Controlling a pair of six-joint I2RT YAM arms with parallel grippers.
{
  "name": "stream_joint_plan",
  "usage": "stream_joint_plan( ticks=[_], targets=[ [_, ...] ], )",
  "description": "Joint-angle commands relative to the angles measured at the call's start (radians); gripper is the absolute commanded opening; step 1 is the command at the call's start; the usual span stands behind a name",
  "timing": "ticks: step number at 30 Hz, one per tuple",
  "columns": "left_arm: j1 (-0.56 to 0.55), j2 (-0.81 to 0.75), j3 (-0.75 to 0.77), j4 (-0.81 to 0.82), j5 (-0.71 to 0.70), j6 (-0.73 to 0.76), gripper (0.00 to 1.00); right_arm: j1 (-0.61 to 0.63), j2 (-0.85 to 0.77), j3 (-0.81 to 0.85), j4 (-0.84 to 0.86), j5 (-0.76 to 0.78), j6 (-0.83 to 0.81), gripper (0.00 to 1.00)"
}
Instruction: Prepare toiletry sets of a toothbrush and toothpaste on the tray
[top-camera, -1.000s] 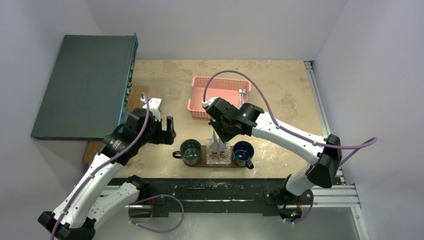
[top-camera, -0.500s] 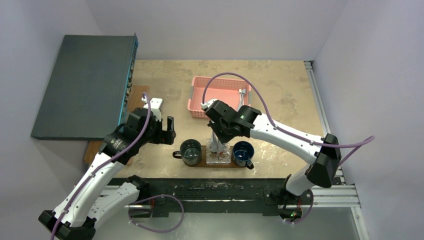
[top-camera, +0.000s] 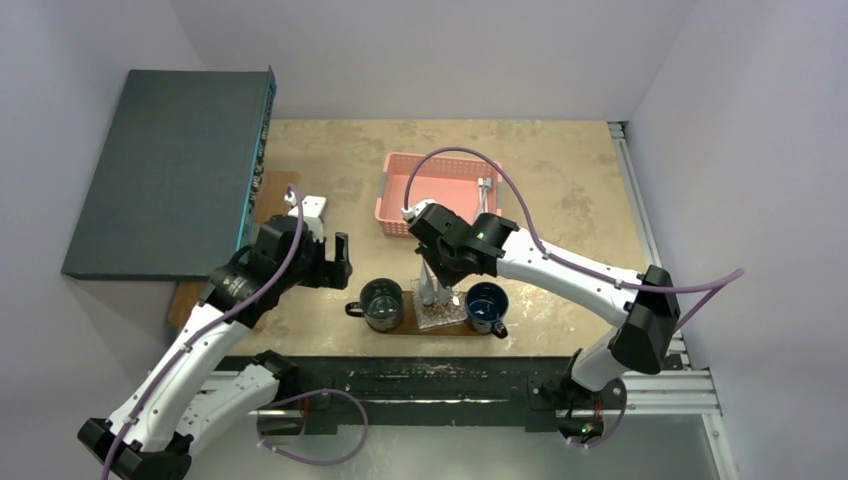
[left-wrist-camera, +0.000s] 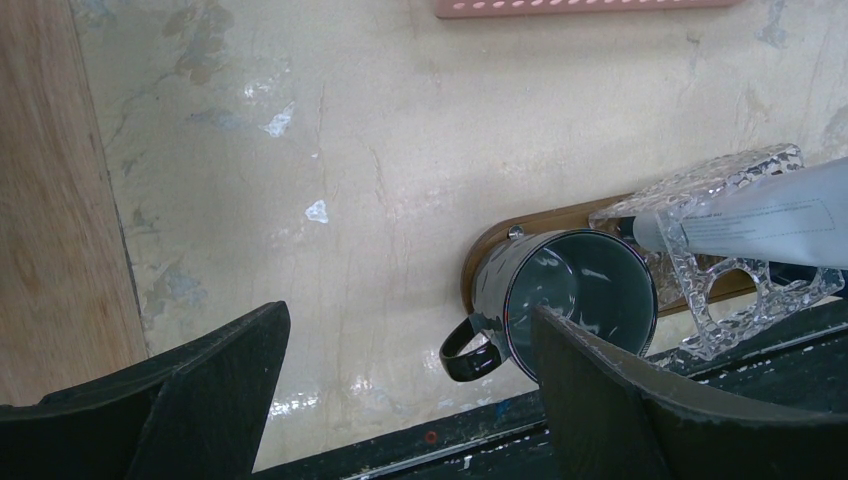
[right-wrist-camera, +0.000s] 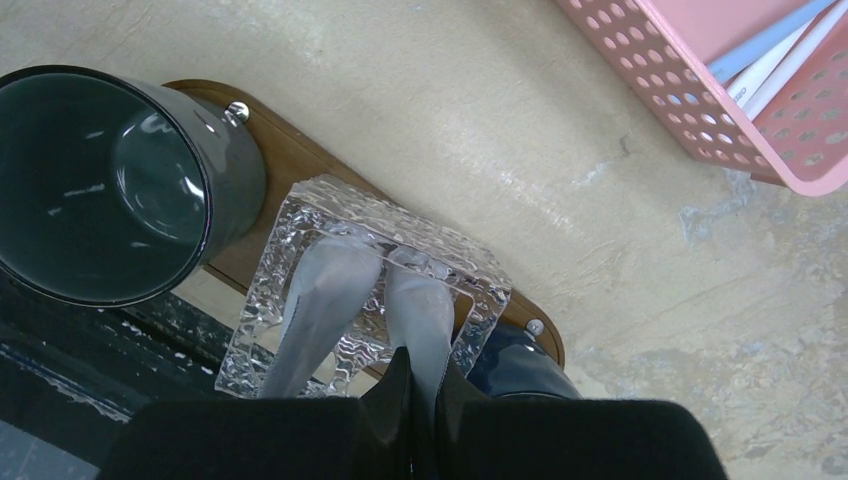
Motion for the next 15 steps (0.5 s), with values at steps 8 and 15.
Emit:
stream_joint_plan(
  ticks=[8, 15],
  targets=[
    [0.005, 0.010, 0.008, 0.034, -0.005, 0.021, 0.90, 0.005, -0.013, 0.001, 0.037, 0.049, 0.012, 0.00],
    [0.005, 0.013, 0.010, 0.032, -0.006, 0.022, 0.90, 0.009, -0.015, -0.019, 0.052, 0.034, 0.018, 0.06]
  ],
)
